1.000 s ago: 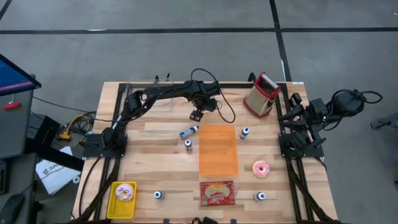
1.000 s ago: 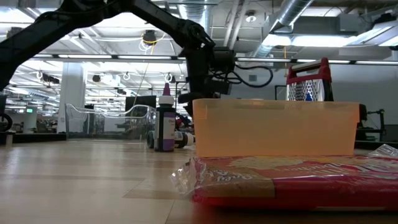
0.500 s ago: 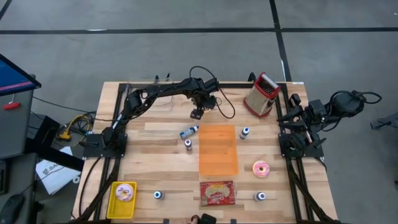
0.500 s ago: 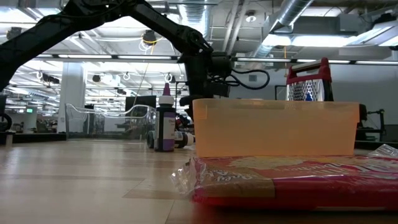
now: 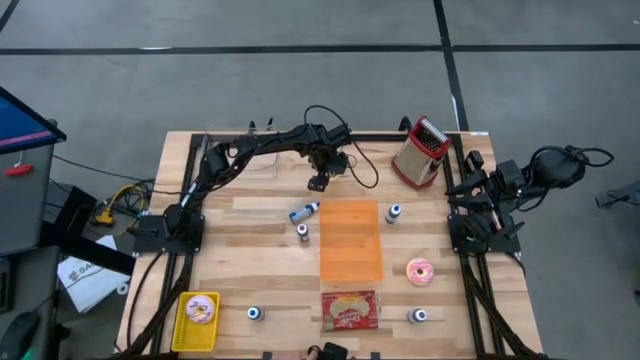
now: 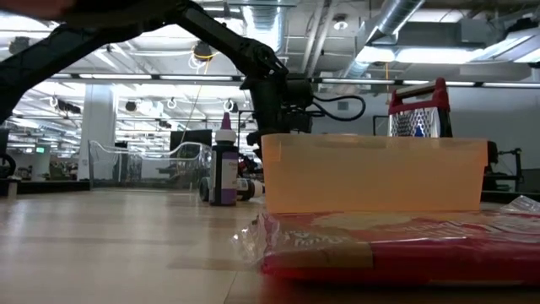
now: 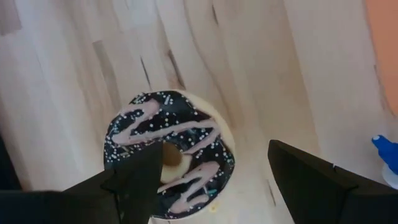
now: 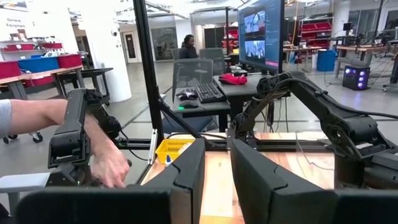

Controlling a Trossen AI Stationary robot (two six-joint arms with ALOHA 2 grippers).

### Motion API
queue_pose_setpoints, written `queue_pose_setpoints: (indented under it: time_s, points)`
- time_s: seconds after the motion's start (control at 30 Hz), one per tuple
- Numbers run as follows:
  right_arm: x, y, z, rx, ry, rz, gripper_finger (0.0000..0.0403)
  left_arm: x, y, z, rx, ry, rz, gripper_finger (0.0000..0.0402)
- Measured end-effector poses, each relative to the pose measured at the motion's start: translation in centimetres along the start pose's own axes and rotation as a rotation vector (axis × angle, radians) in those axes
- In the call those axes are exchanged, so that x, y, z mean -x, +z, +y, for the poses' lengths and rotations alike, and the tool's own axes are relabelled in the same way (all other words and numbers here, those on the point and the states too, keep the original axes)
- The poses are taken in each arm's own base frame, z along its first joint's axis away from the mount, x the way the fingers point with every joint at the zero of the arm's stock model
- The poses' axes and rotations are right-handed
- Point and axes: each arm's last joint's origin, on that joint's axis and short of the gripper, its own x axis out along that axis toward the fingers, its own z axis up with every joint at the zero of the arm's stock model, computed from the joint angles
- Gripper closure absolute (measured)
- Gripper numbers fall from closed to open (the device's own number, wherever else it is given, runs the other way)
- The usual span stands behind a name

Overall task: Pick & Place Food Item
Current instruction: Put the black donut into the yellow basket

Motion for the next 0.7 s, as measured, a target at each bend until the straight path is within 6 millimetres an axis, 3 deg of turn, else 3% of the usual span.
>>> queue_pose_setpoints:
  time_s: [0.7]
  points:
    - [0.00, -0.17, -0.01, 0.010, -0.001, 0.016, 0.0329, 0.03, -0.83, 0.76, 0.092, -0.056, -0.039, 0.0117]
